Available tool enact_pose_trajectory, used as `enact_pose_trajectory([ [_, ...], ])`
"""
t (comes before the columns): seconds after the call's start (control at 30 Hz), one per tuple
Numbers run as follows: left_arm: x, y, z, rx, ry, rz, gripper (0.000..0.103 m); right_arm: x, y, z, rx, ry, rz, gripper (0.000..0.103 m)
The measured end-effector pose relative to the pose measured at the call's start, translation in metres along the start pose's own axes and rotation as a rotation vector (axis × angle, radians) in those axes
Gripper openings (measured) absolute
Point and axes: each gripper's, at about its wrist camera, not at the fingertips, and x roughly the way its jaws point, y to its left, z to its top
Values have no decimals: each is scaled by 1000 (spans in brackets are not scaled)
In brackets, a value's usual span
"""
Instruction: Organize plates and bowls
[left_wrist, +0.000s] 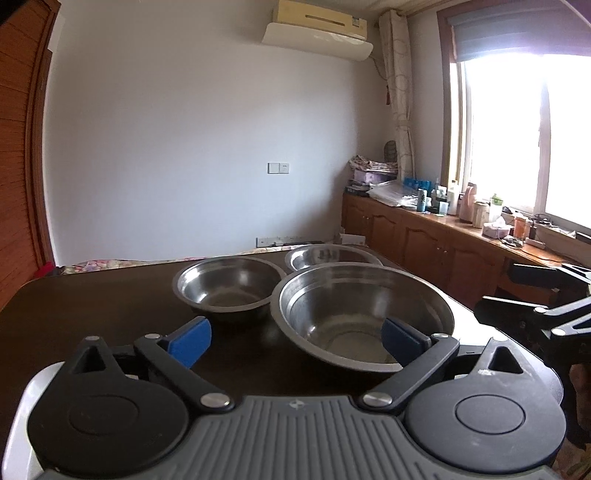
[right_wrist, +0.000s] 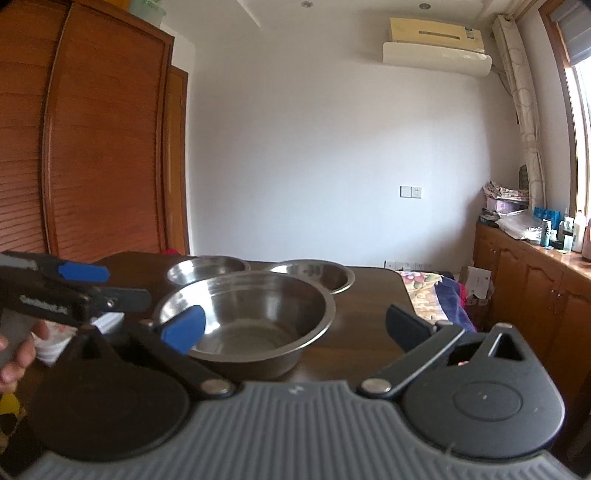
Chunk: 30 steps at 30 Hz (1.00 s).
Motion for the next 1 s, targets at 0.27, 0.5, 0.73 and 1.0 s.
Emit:
enact_pose_trajectory([
  [0.27,19,11,0,-43,31,-34,102,22,-17,2,26,31,24,103],
  [0.5,40,18,3,-61,88,-21,75,48,-26,4,33,91,65,103],
  [0.73,52,24,3,-86,138,-27,60,70,-33,7,44,178,105,80],
  [1.0,52,16,10,-89,175,-69,57,86,-39,3,81,266,147,60],
])
